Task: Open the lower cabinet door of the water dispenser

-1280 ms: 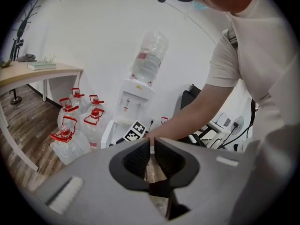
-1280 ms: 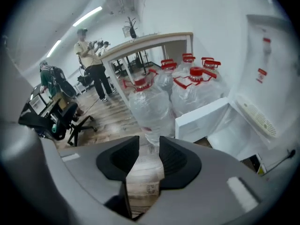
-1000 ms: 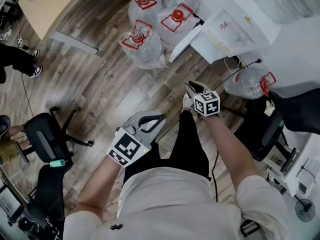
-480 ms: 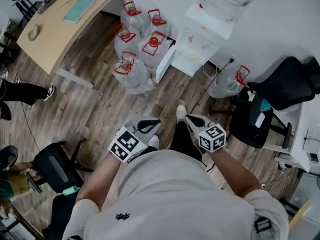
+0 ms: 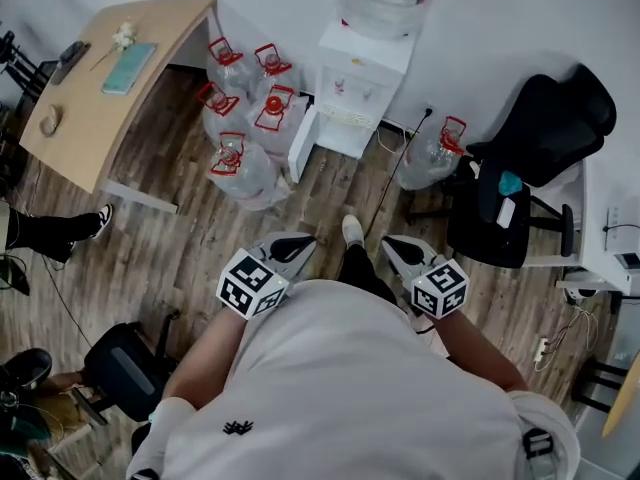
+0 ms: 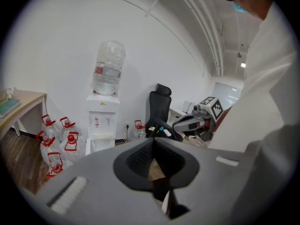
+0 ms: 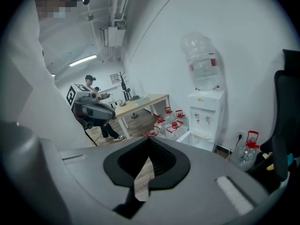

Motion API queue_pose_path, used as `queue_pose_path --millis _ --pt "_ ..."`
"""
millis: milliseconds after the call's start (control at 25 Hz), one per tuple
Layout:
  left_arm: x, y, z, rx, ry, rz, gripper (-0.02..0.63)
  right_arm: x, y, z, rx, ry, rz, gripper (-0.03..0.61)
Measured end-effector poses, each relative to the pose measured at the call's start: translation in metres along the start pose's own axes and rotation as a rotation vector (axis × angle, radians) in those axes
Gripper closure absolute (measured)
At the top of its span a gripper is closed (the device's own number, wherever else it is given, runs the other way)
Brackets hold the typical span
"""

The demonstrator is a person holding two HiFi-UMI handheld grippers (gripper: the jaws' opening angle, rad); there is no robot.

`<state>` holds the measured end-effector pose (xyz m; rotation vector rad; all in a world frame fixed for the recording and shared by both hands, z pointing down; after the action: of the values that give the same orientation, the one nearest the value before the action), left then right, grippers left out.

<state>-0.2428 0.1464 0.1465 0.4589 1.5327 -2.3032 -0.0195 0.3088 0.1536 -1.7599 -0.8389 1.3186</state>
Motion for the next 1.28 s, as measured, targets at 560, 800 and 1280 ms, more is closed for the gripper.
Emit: queue_pose_path --millis 560,800,1280 --pt "0.002 0.009 0.002 -0.013 -0.019 0.018 0.557 0.019 0.018 0.001 0.043 -0.050 -0.036 0.577" --pt "0.013 0.000 0.009 0.004 -0.004 0.028 0.557 0.012 0.024 0.012 0.085 -0.027 -0.023 0.577" --pt "0.038 -0.013 0.016 0.028 0.040 -0.009 0.557 -0.005 0.034 0.027 0.119 0.017 -0.019 0.577"
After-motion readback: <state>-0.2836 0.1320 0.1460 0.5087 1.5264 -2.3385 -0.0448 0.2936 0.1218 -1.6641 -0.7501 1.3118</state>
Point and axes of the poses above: the fingertips, and each gripper's own axes: x backward along the fingers, z to its left, y out of its top, the point moved 9 cm from there along x, backward along the fingers, and after that the axes turned 6 degrees about x, right-handed, at the moved point
